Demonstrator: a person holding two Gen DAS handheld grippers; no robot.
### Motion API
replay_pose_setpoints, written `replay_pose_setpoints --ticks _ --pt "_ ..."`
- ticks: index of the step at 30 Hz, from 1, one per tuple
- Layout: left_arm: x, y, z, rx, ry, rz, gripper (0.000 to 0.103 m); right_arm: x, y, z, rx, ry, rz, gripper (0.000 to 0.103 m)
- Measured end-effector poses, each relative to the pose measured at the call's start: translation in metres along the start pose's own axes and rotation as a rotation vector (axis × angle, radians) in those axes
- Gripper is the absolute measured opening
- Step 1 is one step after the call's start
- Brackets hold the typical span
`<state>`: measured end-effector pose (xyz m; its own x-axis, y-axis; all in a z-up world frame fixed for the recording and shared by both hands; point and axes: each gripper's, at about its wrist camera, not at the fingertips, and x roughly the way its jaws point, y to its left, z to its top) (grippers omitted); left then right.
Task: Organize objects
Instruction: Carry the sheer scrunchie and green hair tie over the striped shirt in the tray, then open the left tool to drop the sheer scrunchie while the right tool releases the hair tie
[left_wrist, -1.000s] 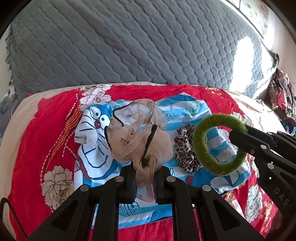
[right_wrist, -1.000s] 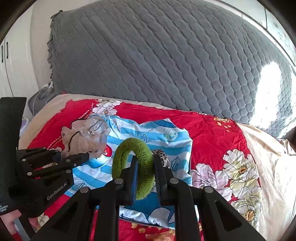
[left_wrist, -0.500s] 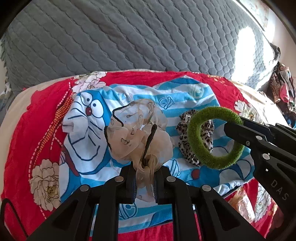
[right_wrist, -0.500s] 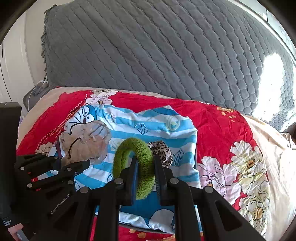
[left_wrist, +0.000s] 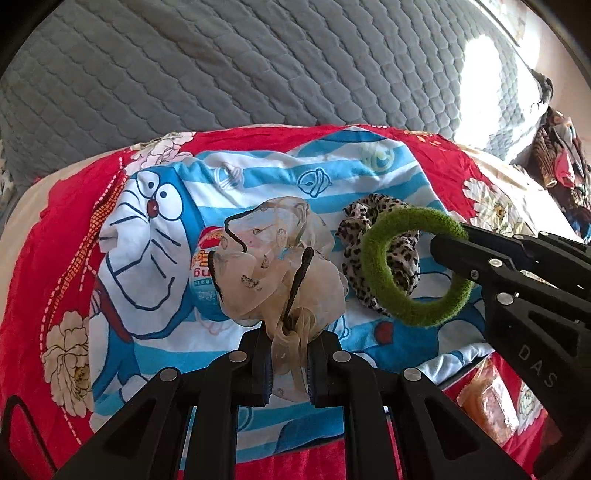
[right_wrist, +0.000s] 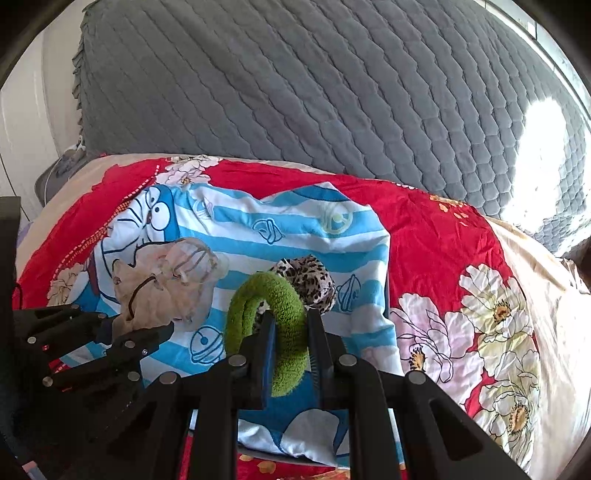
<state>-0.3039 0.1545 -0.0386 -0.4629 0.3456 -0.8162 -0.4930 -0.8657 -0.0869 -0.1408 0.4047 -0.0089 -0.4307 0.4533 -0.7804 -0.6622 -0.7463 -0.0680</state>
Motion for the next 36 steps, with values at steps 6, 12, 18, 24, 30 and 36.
replay_pose_setpoints --ticks 6,12,18,24,30,36 --pt "0.008 0.002 -0.002 -0.002 0.018 0.013 0.014 0.009 0.0 -0.002 -0.01 0.008 -0.02 0.017" --pt "0.019 0.008 -0.009 -0.018 0.049 0.025 0.015 0.025 -0.001 -0.009 -0.011 0.043 -0.037 0.017" --pt "0.028 0.012 -0.016 -0.027 0.07 0.028 0.016 0.033 -0.002 -0.017 -0.008 0.065 -0.044 0.017" --pt "0.028 0.011 -0.018 -0.02 0.06 0.033 0.021 0.037 -0.004 -0.022 -0.004 0.08 -0.046 0.017" --pt "0.026 0.011 -0.022 -0.018 0.056 0.036 0.03 0.036 -0.005 -0.024 0.003 0.086 -0.037 0.017" --pt "0.022 0.014 -0.025 -0.03 0.061 0.042 0.044 0.033 -0.008 -0.027 0.016 0.095 -0.029 0.022"
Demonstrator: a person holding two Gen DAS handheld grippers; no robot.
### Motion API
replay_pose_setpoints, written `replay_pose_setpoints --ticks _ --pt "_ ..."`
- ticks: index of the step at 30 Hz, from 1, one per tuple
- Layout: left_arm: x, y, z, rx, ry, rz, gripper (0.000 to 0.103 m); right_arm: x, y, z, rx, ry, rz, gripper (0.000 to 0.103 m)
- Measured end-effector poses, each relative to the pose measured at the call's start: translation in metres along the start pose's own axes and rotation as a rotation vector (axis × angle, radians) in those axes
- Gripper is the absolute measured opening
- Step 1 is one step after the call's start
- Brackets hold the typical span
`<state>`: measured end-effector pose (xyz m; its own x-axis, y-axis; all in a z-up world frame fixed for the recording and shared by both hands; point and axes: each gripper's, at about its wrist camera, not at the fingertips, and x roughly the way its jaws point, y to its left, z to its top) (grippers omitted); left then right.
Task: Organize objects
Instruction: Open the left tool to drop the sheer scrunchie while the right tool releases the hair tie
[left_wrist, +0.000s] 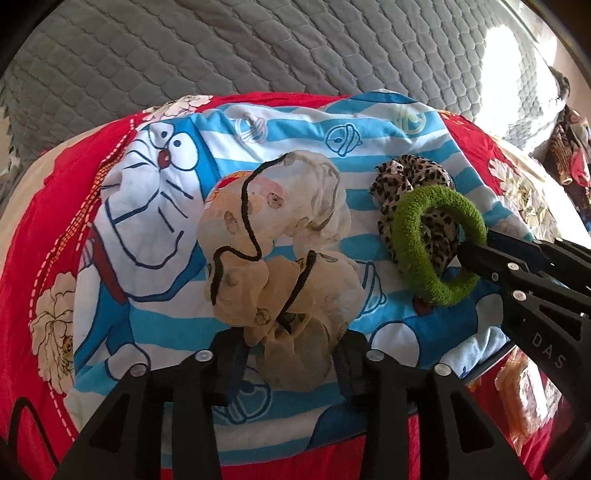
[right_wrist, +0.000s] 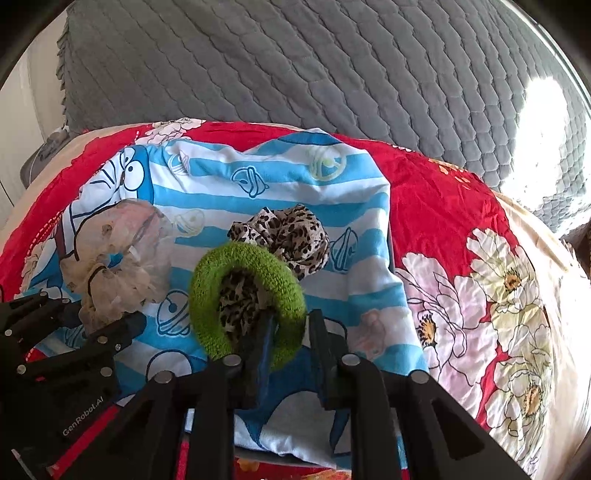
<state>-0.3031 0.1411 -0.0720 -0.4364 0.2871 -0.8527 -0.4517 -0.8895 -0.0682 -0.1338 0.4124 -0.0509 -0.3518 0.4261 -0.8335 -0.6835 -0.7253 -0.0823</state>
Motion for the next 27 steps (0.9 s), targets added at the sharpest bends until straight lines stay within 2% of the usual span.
replay_pose_setpoints --ticks 7,12,16,18,22,27 --pt "-0.008 0.01 -0.002 -0.032 0.002 0.006 0.056 -0.008 -0.005 -0.003 0.013 0.002 0.0 0.034" --pt "-0.02 0.013 -0.002 -0.043 -0.005 -0.01 0.059 -0.017 -0.01 -0.003 0.027 -0.004 0.006 0.035" --pt "-0.031 0.015 -0.002 -0.05 -0.019 -0.013 0.068 -0.026 -0.009 -0.004 0.021 -0.009 0.011 0.035" --pt "-0.034 0.014 -0.001 -0.039 -0.013 0.01 0.068 -0.032 -0.009 -0.005 0.022 -0.017 0.013 0.036" --pt "-0.04 0.017 -0.003 -0.045 0.0 0.008 0.07 -0.042 -0.007 -0.006 0.024 -0.028 0.022 0.037" --pt "-0.05 0.022 -0.005 -0.08 0.011 -0.039 0.071 -0.054 -0.005 -0.008 0.015 -0.037 0.027 0.037"
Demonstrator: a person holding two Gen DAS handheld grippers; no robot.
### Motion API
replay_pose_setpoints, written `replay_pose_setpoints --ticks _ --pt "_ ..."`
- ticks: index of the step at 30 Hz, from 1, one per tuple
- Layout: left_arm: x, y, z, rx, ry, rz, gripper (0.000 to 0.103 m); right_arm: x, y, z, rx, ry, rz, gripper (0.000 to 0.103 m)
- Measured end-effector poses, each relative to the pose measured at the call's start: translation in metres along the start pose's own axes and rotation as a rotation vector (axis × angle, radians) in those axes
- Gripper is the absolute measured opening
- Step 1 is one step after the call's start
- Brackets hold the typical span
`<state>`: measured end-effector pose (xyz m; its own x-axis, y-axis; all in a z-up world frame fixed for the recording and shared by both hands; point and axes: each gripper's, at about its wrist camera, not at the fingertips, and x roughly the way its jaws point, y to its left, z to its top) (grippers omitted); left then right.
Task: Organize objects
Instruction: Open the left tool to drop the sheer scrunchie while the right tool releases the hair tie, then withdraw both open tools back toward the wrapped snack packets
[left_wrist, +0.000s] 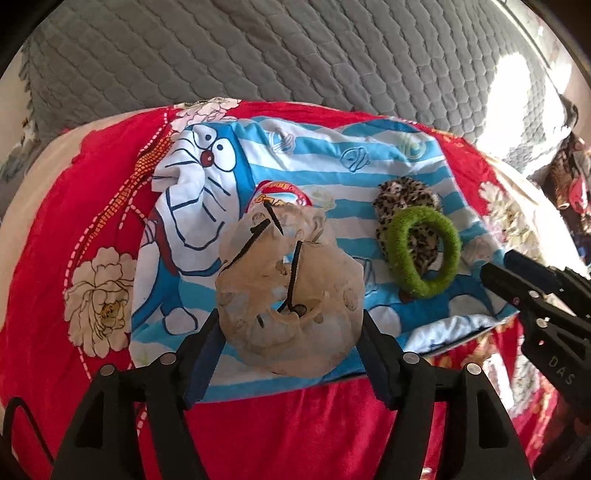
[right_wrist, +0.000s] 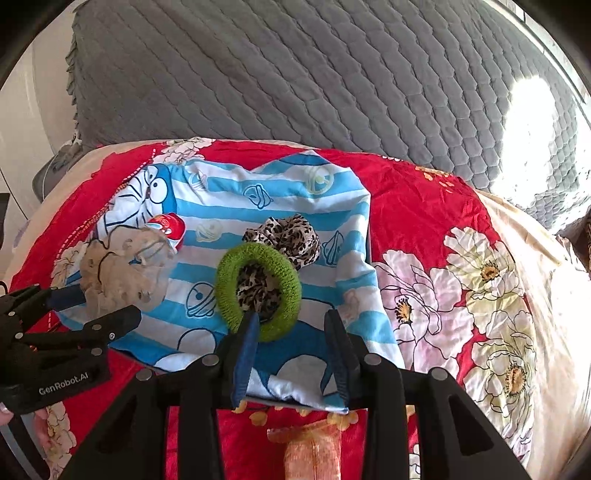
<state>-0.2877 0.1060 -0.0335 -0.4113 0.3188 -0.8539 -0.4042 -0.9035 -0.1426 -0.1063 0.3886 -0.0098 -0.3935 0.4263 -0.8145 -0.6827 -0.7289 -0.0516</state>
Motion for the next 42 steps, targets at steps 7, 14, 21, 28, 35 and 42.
replay_pose_setpoints --ticks 7,14,21,28,35,42 --pt "-0.025 -0.004 0.009 -0.004 -0.063 -0.027 0.074 -0.016 -0.003 0.002 0.01 -0.025 0.004 0.037" --pt "-0.039 -0.007 0.012 0.006 -0.086 -0.033 0.075 -0.028 -0.002 0.004 0.003 -0.041 0.009 0.037" --pt "-0.049 -0.006 0.008 -0.002 -0.087 -0.021 0.075 -0.04 -0.001 0.004 -0.001 -0.059 0.011 0.037" --pt "-0.072 -0.007 -0.006 0.015 -0.097 -0.006 0.075 -0.064 -0.001 0.0 -0.007 -0.077 0.023 0.037" --pt "-0.105 -0.005 -0.018 -0.001 -0.122 0.009 0.075 -0.094 -0.002 -0.006 0.005 -0.108 0.026 0.052" --pt "-0.141 -0.009 -0.04 0.002 -0.154 -0.001 0.075 -0.128 0.002 -0.019 -0.013 -0.133 0.042 0.059"
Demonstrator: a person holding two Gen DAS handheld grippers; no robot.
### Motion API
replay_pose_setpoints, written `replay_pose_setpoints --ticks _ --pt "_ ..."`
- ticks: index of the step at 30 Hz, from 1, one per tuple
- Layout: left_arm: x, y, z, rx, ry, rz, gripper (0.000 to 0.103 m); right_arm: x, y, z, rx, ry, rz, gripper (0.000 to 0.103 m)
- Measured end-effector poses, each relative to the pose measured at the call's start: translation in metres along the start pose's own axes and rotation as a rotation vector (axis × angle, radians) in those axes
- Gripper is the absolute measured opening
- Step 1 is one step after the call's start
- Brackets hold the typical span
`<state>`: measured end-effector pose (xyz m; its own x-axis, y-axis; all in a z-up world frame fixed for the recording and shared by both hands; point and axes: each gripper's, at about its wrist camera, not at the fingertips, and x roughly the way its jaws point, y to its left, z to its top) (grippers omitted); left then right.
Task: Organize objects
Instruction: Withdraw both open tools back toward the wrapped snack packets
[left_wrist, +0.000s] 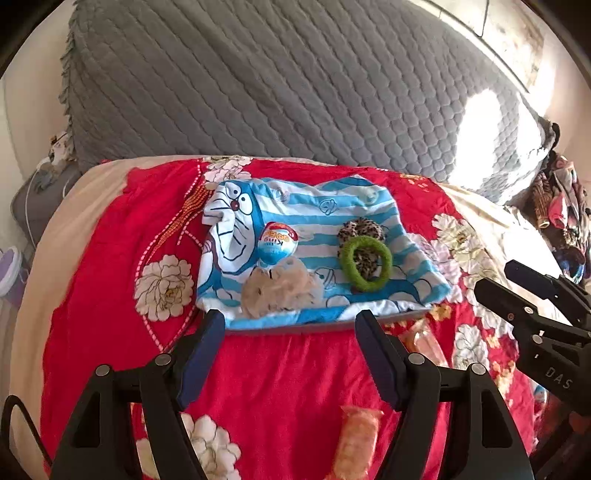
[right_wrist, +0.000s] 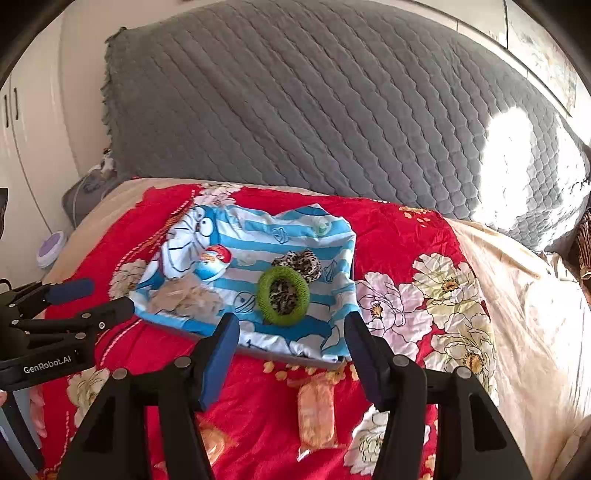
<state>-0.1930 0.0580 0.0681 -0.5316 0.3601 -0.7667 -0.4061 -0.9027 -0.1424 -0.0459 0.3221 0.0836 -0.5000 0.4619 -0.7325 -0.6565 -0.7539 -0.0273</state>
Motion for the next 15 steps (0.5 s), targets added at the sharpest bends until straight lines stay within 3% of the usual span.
replay_pose_setpoints --ticks 5,15 --pt "-0.022 -0.003 -0.01 -0.014 -0.011 -0.021 0.075 -0.026 0.003 -0.006 -0.011 -0.03 0.033 0.068" --pt "-0.052 -0.013 -0.027 -0.006 -0.037 -0.01 0.075 -0.058 0.01 -0.016 -0.041 -0.07 0.081 0.072"
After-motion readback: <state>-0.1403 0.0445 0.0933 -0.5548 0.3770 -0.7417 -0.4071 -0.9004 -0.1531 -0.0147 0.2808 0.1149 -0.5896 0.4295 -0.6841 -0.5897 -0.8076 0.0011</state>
